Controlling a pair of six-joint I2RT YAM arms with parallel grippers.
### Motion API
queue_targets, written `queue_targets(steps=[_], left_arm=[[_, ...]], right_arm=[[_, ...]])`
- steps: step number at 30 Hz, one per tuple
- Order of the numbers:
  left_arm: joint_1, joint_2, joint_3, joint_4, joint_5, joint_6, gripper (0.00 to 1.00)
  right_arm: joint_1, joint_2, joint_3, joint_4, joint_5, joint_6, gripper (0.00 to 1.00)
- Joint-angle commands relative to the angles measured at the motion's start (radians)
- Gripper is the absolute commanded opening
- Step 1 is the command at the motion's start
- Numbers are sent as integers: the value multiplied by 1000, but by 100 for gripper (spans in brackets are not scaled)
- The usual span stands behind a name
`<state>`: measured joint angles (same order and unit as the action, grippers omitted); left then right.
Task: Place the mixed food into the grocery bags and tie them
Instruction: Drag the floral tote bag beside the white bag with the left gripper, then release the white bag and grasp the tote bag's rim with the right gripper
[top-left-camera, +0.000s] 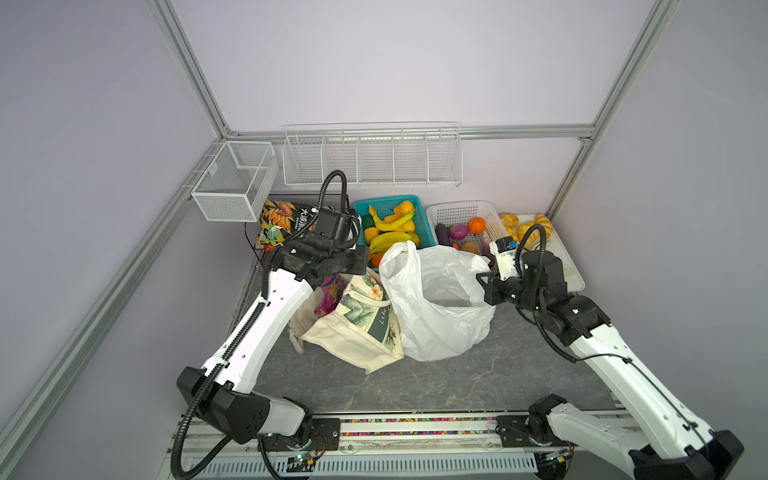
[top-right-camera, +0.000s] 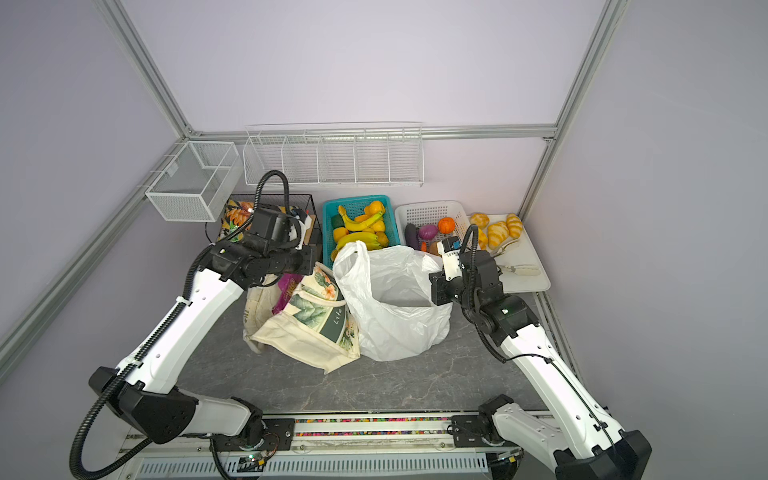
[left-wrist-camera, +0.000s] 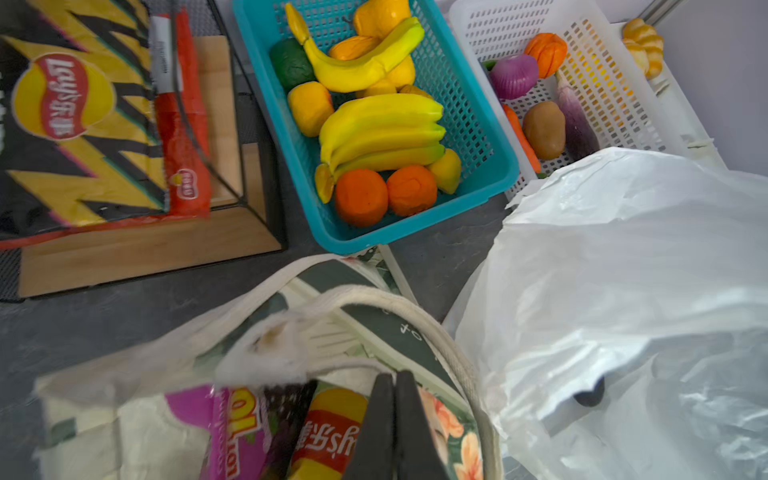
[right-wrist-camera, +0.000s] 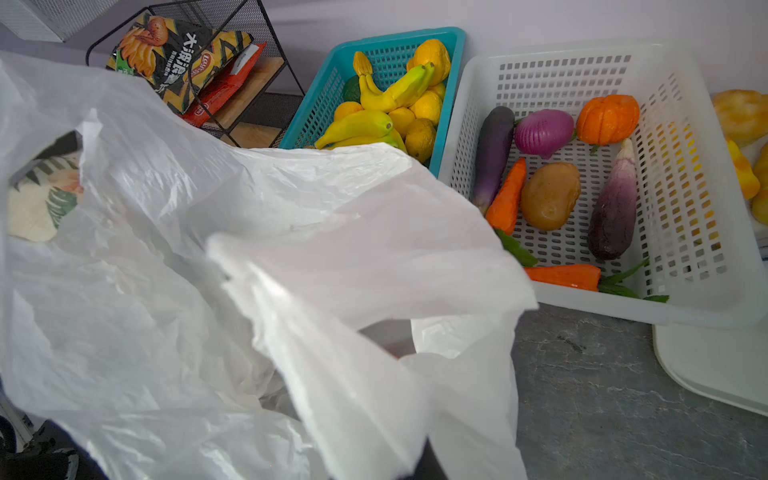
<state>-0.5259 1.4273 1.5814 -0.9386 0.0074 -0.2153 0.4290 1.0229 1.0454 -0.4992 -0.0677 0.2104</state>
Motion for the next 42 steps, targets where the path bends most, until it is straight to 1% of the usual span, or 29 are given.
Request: queue_targets(steps=[1,6,8,11,14,18,22,24,26,31,32,34,35,38,39,40,42], left_arm=[[-50,37,-9,115,6,-55,0],[-80,118,56,134,25,-58,0],[-109,161,81,140,26,-58,0],[-147,232,112,171,32,-71,0],[-163,305,151,220,54,-91,0],[-192,451,294,214,77,-81,0],[-210,555,440,164,129,-67,0],[-210,544,445,165,121,-49,0],[-209,514,419,173,109,-32,0],[-195,447,311,219,121,-30,0],[-195,441,296,223,124,-32,0],[-195,435,269,232,132,-33,0],[-195,432,259,235,136,-35,0],[-194,417,224,260,148,-48,0],[-194,411,209,274,150,-51,0],[-194,405,198,284,154,-53,0],[-194,401,194,286,157,-53,0]], right_arm=[[-12,-16,2,-17,30,24,8],[-14,-41,8,-23,64,15,8],[-14,-47,9,-25,83,17,7],[-13,-65,22,-48,142,6,7],[-13,-108,24,-55,200,-7,7],[-14,-133,22,-63,230,-18,6],[-13,-99,10,-74,198,-16,6],[-13,-79,7,-84,181,-17,6],[-13,-64,8,-89,180,-26,6],[-14,-32,25,-100,162,-35,8],[-13,-30,33,-108,164,-40,10],[-13,-38,59,-132,179,-58,27],[-13,-47,68,-137,185,-64,34],[-13,-74,97,-156,209,-77,62],[-13,-77,112,-175,222,-80,74],[-13,-79,129,-194,241,-83,80],[-9,-84,159,-222,269,-94,89]])
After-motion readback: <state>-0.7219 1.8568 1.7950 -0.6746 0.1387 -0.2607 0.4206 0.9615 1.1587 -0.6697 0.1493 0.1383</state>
